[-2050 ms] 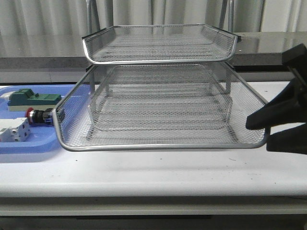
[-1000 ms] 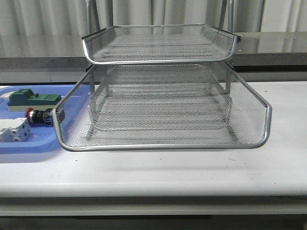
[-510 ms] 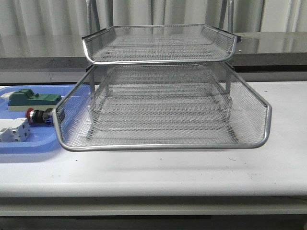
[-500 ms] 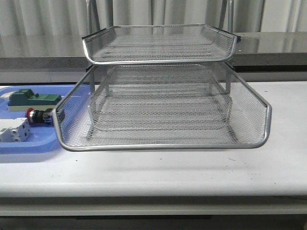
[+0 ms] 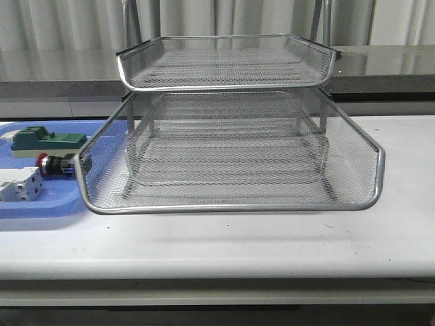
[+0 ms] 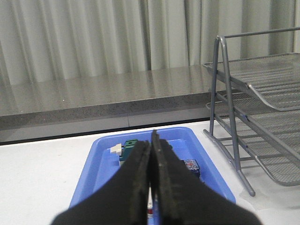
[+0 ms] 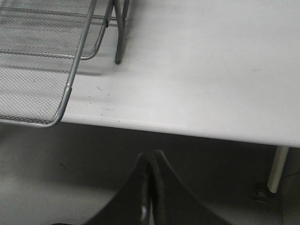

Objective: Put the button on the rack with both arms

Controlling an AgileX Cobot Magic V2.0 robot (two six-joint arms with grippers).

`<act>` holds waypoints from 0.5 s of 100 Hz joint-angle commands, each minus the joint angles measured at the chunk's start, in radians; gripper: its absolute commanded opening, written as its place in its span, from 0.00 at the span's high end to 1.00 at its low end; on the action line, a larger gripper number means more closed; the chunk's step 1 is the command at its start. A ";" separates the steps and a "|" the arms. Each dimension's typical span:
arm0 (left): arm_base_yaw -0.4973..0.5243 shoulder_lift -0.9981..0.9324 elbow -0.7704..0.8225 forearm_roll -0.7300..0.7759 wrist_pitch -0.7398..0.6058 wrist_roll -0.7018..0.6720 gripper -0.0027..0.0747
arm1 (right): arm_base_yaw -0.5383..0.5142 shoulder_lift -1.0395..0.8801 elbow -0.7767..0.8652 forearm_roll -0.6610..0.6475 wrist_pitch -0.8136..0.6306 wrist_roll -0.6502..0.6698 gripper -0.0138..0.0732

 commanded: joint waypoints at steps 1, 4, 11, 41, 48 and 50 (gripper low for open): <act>0.004 -0.033 0.047 -0.004 -0.081 -0.012 0.99 | -0.004 0.001 -0.036 0.001 -0.057 0.000 0.92; 0.004 -0.033 0.047 -0.004 -0.081 -0.012 0.99 | -0.004 0.001 -0.036 0.001 -0.057 0.000 0.92; 0.004 -0.033 0.047 -0.004 -0.081 -0.012 0.99 | -0.004 0.001 -0.036 0.001 -0.057 0.000 0.92; 0.004 -0.033 0.047 -0.004 -0.090 -0.012 0.99 | -0.004 0.001 -0.036 0.001 -0.057 0.000 0.92; 0.004 -0.033 0.047 -0.004 -0.088 -0.012 0.99 | -0.004 0.001 -0.036 0.001 -0.057 0.000 0.92; 0.004 -0.033 0.047 -0.004 -0.088 -0.012 0.99 | -0.004 0.001 -0.036 0.001 -0.057 0.000 0.92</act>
